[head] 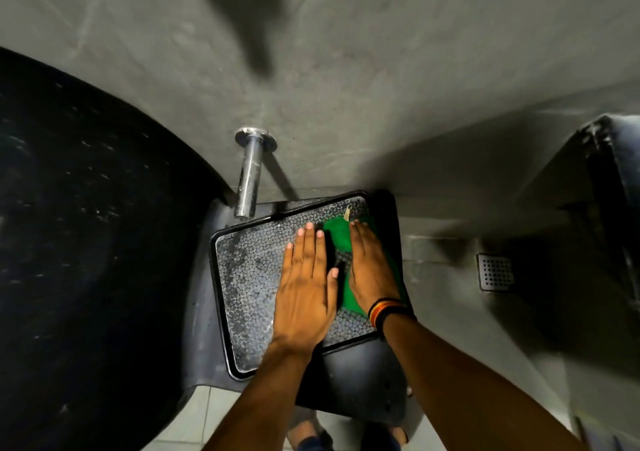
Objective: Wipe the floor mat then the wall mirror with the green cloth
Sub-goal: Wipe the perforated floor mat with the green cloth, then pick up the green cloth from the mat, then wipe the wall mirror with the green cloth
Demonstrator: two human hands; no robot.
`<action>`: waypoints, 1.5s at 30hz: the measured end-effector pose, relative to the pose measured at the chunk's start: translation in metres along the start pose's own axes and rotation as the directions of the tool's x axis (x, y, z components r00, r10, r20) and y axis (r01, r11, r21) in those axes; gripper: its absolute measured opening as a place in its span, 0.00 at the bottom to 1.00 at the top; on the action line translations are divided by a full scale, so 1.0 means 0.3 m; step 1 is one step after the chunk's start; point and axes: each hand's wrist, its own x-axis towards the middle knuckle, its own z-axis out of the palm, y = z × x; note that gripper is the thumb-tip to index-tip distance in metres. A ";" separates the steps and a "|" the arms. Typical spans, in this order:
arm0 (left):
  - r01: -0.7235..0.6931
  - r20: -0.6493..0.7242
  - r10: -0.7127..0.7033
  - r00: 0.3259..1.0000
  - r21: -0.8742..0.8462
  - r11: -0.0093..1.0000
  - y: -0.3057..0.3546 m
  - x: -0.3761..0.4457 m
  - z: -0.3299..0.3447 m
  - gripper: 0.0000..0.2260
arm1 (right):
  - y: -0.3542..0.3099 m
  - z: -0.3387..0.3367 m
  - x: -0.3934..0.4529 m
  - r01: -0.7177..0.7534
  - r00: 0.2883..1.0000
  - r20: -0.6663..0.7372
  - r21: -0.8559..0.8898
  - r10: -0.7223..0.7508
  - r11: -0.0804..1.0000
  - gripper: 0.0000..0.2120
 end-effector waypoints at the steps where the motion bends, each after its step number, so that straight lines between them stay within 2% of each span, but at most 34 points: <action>1: -0.002 -0.009 0.002 1.000 -0.014 1.000 0.010 0.005 -0.016 0.28 | -0.004 -0.021 -0.004 0.010 1.000 -0.022 0.025 -0.009 1.000 0.36; 6: -0.103 -0.110 0.100 0.989 -0.020 0.994 0.116 0.084 -0.212 0.28 | -0.065 -0.280 -0.030 0.035 0.982 -0.190 0.105 -0.015 0.994 0.33; 9: -0.192 -0.209 0.190 0.959 0.013 0.981 0.243 0.181 -0.417 0.28 | -0.125 -0.547 -0.009 0.081 0.946 -0.323 0.120 -0.038 0.990 0.34; 11: -0.278 -0.289 0.275 0.917 0.033 0.960 0.361 0.275 -0.627 0.28 | -0.194 -0.820 0.021 0.132 0.908 -0.412 0.103 -0.078 0.986 0.32; 13: -0.341 -0.356 0.337 0.872 0.053 0.939 0.479 0.376 -0.831 0.28 | -0.267 -1.081 0.048 0.168 0.860 -0.494 0.032 -0.131 0.985 0.34; 16: -0.422 -0.462 0.413 0.785 0.090 0.902 0.671 0.496 -1.179 0.28 | -0.404 -1.511 0.040 0.258 0.739 -0.623 -0.087 -0.255 0.962 0.35; 20: -0.480 -0.593 0.485 0.643 0.183 0.858 0.904 0.616 -1.629 0.28 | -0.599 -2.036 -0.005 0.358 0.497 -0.765 -0.250 -0.410 0.900 0.31; 22: -0.480 -0.641 0.503 0.580 0.231 0.846 0.991 0.643 -1.814 0.28 | -0.673 -2.230 -0.044 0.352 0.372 -0.805 -0.338 -0.462 0.873 0.30; 25: -0.485 -0.696 0.531 0.483 0.292 0.824 1.103 0.672 -2.042 0.28 | -0.760 -2.471 -0.089 0.317 0.233 -0.821 -0.443 -0.522 0.839 0.31; 27: -0.468 -0.730 0.551 0.405 0.352 0.811 1.155 0.684 -2.160 0.28 | -0.799 -2.598 -0.121 0.271 0.160 -0.832 -0.480 -0.531 0.834 0.31; 30: -0.444 -0.755 0.570 0.324 0.410 0.796 1.218 0.692 -2.279 0.29 | -0.828 -2.738 -0.154 0.194 0.071 -0.835 -0.524 -0.545 0.829 0.30; 34: -0.425 -0.766 0.583 0.270 0.449 0.786 1.278 0.703 -2.349 0.29 | -0.824 -2.862 -0.181 0.124 0.008 -0.831 -0.552 -0.557 0.825 0.31; 36: -0.416 -0.762 0.596 0.253 0.470 0.778 1.297 0.715 -2.359 0.29 | -0.810 -2.902 -0.192 0.095 -0.001 -0.829 -0.557 -0.559 0.825 0.30; 45: -0.419 -0.731 0.657 0.185 0.546 0.725 1.387 0.832 -2.386 0.28 | -0.617 -2.989 -0.207 -0.006 0.037 -0.881 -0.473 -0.472 0.881 0.34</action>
